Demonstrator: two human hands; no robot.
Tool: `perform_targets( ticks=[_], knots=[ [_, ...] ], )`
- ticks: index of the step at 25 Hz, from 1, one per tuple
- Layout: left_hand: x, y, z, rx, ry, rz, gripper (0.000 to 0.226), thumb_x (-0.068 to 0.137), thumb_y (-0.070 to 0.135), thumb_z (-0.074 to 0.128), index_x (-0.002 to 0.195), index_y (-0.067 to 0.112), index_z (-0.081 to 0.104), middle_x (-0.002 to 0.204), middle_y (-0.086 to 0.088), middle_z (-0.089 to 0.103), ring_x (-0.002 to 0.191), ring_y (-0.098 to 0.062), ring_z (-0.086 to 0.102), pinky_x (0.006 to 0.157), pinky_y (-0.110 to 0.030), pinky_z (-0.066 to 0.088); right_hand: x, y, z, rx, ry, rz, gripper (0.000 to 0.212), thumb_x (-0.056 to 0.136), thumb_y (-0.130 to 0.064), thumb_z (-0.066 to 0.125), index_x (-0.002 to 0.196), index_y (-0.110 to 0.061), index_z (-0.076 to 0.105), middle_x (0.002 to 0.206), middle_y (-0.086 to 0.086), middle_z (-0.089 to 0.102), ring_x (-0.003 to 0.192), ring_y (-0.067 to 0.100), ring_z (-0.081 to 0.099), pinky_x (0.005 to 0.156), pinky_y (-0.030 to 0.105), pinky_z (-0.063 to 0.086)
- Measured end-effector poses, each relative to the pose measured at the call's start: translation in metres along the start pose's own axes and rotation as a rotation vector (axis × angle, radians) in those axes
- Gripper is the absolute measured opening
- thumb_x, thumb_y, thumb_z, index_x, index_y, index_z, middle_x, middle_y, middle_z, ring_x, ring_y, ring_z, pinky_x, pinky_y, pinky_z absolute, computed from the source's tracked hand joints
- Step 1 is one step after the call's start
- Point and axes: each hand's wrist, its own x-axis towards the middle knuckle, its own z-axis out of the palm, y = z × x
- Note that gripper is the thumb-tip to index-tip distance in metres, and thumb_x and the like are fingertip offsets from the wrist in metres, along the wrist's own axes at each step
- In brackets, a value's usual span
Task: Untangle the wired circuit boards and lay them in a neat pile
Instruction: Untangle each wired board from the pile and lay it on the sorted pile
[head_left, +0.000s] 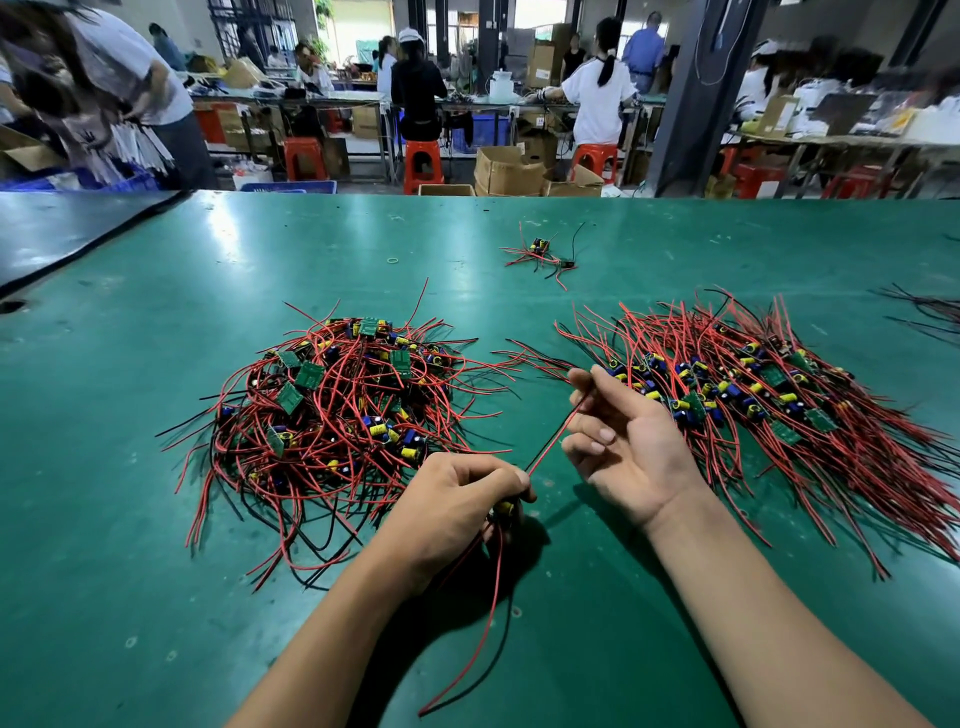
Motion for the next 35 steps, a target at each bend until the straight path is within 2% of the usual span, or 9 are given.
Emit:
perform_targets(
  ticks=[6, 12, 14, 17, 20, 23, 27, 30, 35],
  knots=[
    [0.0, -0.001, -0.001, 0.042, -0.007, 0.006, 0.02, 0.09, 0.015, 0.064, 0.075, 0.009, 0.075, 0.061, -0.002, 0.062, 0.061, -0.024, 0.049, 0.054, -0.027, 0.037, 0.0, -0.004, -0.005, 0.155, -0.109, 0.113, 0.032, 0.094, -0.023, 0.054, 0.068, -0.008, 0.065, 0.066, -0.003, 0.043, 0.037, 0.006, 0.03, 0.037, 0.015, 0.024],
    [0.0, 0.001, 0.003, -0.12, 0.102, -0.03, 0.021, 0.093, 0.012, 0.061, 0.079, 0.006, 0.075, 0.062, -0.009, 0.065, 0.048, -0.016, 0.058, 0.046, -0.023, 0.048, -0.008, 0.025, -0.004, -0.669, -0.139, -0.002, 0.047, 0.074, -0.04, 0.079, 0.103, -0.003, 0.073, 0.077, 0.008, 0.056, 0.051, 0.011, 0.045, 0.041, 0.02, 0.04],
    [-0.001, 0.0, 0.002, -0.15, 0.107, -0.031, 0.02, 0.094, 0.01, 0.059, 0.084, 0.004, 0.075, 0.064, -0.01, 0.067, 0.05, -0.017, 0.059, 0.047, -0.024, 0.049, -0.011, 0.037, -0.002, -0.666, -0.201, 0.044, 0.034, 0.078, -0.029, 0.08, 0.1, -0.005, 0.074, 0.085, 0.016, 0.067, 0.062, 0.019, 0.062, 0.052, 0.028, 0.055],
    [-0.001, 0.001, -0.001, -0.17, 0.103, -0.057, 0.02, 0.093, 0.01, 0.059, 0.082, 0.002, 0.074, 0.063, -0.011, 0.064, 0.05, -0.02, 0.055, 0.048, -0.024, 0.048, -0.007, 0.04, -0.002, -0.675, -0.175, -0.003, 0.026, 0.081, -0.03, 0.079, 0.093, -0.007, 0.075, 0.073, 0.013, 0.066, 0.055, 0.021, 0.058, 0.053, 0.031, 0.054],
    [-0.003, 0.005, -0.001, -0.135, 0.038, -0.061, 0.025, 0.093, 0.013, 0.059, 0.074, 0.01, 0.074, 0.061, -0.009, 0.062, 0.048, -0.015, 0.052, 0.047, -0.022, 0.045, 0.001, 0.038, -0.005, -0.726, -0.026, -0.128, 0.035, 0.072, -0.043, 0.08, 0.087, -0.012, 0.076, 0.046, 0.001, 0.036, 0.037, 0.012, 0.027, 0.042, 0.021, 0.019],
    [-0.005, 0.009, 0.0, -0.111, -0.01, -0.063, 0.026, 0.093, 0.015, 0.06, 0.071, 0.012, 0.074, 0.06, -0.006, 0.063, 0.048, -0.011, 0.051, 0.048, -0.019, 0.042, 0.008, 0.035, -0.009, -0.677, 0.083, -0.264, 0.046, 0.067, -0.048, 0.081, 0.082, -0.006, 0.071, 0.043, -0.002, 0.028, 0.037, 0.012, 0.019, 0.048, 0.031, 0.008],
    [-0.006, 0.013, 0.001, -0.098, -0.033, -0.084, 0.029, 0.094, 0.016, 0.06, 0.068, 0.015, 0.074, 0.059, -0.006, 0.063, 0.049, -0.011, 0.045, 0.049, -0.02, 0.036, 0.014, 0.029, -0.013, -0.673, 0.175, -0.428, 0.025, 0.083, -0.03, 0.08, 0.063, -0.023, 0.066, 0.043, -0.014, 0.04, 0.036, 0.003, 0.028, 0.043, 0.018, 0.022],
    [-0.007, 0.014, 0.002, -0.077, -0.048, -0.088, 0.028, 0.093, 0.015, 0.06, 0.068, 0.016, 0.073, 0.059, -0.005, 0.064, 0.05, -0.012, 0.044, 0.049, -0.021, 0.035, 0.016, 0.023, -0.018, -0.917, 0.264, -0.697, 0.02, 0.082, -0.025, 0.082, 0.065, -0.025, 0.07, 0.062, -0.012, 0.061, 0.055, 0.001, 0.051, 0.061, 0.021, 0.04],
    [-0.007, 0.013, 0.0, -0.054, -0.049, -0.085, 0.026, 0.092, 0.014, 0.06, 0.07, 0.014, 0.074, 0.058, -0.006, 0.064, 0.047, -0.011, 0.049, 0.049, -0.02, 0.041, 0.015, 0.019, -0.024, -1.179, 0.32, -0.942, 0.018, 0.077, -0.028, 0.085, 0.071, -0.023, 0.069, 0.074, -0.005, 0.059, 0.063, 0.01, 0.052, 0.062, 0.024, 0.042]
  ],
)
